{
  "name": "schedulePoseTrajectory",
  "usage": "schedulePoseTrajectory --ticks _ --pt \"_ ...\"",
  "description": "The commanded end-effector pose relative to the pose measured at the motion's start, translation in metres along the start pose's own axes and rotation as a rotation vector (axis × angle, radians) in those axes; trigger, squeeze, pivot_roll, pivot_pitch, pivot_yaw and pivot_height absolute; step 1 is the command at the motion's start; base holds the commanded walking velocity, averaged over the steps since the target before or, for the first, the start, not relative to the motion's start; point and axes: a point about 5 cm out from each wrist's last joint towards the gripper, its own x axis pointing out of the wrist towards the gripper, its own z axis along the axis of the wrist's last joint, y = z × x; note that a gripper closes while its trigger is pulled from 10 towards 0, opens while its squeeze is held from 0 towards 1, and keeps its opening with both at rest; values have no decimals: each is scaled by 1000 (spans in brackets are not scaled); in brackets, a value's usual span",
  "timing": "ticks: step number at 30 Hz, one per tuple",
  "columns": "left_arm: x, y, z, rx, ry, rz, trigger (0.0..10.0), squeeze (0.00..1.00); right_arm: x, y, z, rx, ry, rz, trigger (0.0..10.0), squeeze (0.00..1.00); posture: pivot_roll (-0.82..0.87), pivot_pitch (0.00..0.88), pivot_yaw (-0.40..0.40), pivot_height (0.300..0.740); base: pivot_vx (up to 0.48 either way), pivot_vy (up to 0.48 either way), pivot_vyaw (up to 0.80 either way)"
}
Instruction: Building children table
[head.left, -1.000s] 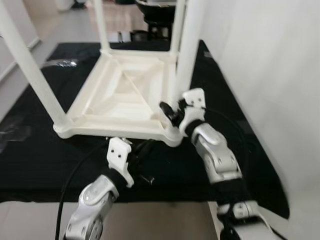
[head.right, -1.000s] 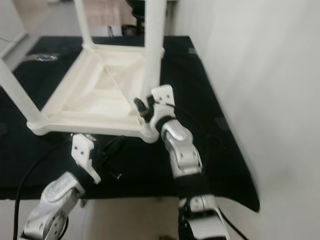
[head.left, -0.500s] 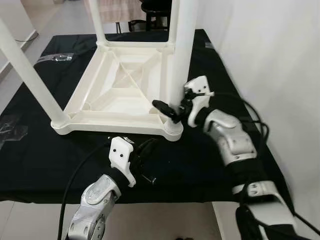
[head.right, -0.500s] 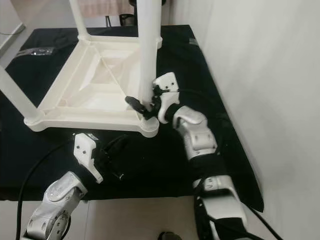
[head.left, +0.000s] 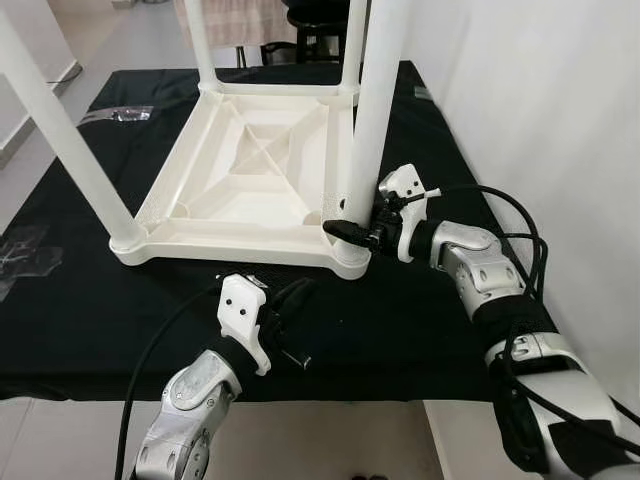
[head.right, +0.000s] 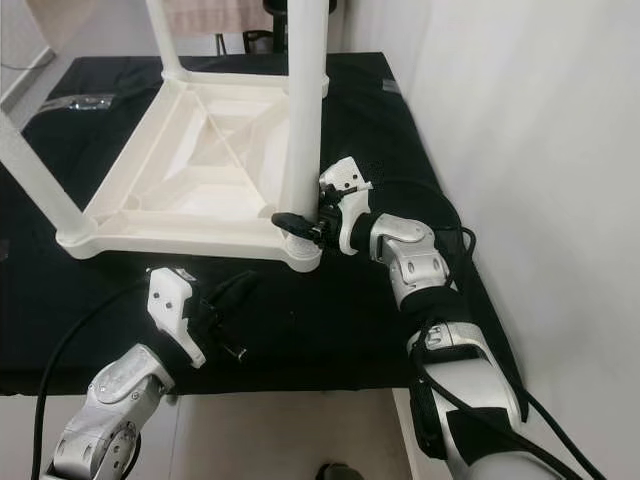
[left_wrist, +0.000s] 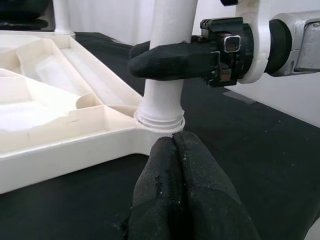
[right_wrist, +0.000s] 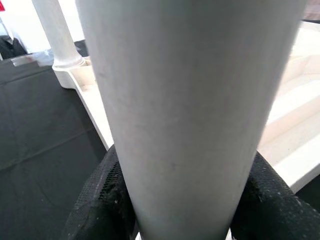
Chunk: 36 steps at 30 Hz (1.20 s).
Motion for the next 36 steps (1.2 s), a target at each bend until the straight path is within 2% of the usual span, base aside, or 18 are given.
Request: schedulePoseTrajectory --ticks 1,7,8,9,11,12,13,14,15,16,17,18,19,25,27,29,30,36 --pt "-2 0 -3 3 19 -1 10000 0 -5 -6 -2 32 -17 -31 0 0 29 135 -21 740 0 0 0" --pt "-3 0 -2 3 19 -2 10000 0 -13 -10 -11 35 -11 -72 0 0 20 142 -16 740 0 0 0" --pt "-3 1 -2 3 19 -2 10000 0 -18 -13 -17 57 -4 -149 0 0 16 142 -16 740 0 0 0" --pt "-3 1 -2 3 19 -2 10000 0 -18 -13 -17 57 -4 -149 0 0 16 142 -16 740 0 0 0" --pt "-3 1 -1 3 20 -2 10000 0 -24 -14 -32 75 35 -324 0 0 9 146 -19 740 0 0 0" --pt "-4 2 -1 3 19 -2 10000 0 -26 -11 -42 95 41 -493 0 0 6 150 -20 740 0 0 0" --pt "-4 2 -1 3 19 -2 10000 0 -26 -11 -42 95 41 -493 0 0 6 150 -20 740 0 0 0" --pt "-4 3 -1 5 19 -1 10000 0 -26 4 -60 186 70 -666 0 0 -1 156 -12 740 0 0 0" --pt "-4 3 -1 5 19 -1 10000 0 -26 4 -60 186 70 -666 0 0 -1 156 -12 740 0 0 0" --pt "-4 3 0 7 20 -1 10000 0 -18 29 -66 224 59 -697 0 0 8 155 -7 740 0 0 0" --pt "-4 4 0 8 20 -1 10000 0 -13 44 -64 218 44 -708 0 0 8 155 -7 740 0 0 0" --pt "-4 4 0 8 20 -1 10000 0 -13 44 -64 218 44 -708 0 0 8 155 -7 740 0 0 0" --pt "-4 4 0 8 22 -1 10000 0 -4 52 -56 164 26 -648 0 0 -6 151 4 740 0 0 0" --pt "-3 4 -1 2 23 -9 10000 0 2 28 -51 138 34 -665 0 0 8 146 -17 740 0 0 0" --pt "-3 4 -1 5 21 -5 10000 0 0 22 -46 129 36 -705 10000 0 7 147 -16 740 0 0 0" --pt "-3 4 -1 5 21 -3 10000 0 0 22 -42 127 25 -697 10000 0 9 147 -17 740 0 0 0" --pt "-3 4 -1 4 21 -3 10000 0 -1 22 -39 129 8 -679 10000 1000 9 147 -17 740 0 0 0" --pt "-2 3 -1 -1 20 -8 10000 0 4 21 -21 70 -9 -543 10000 1000 10 144 -20 740 0 0 0"
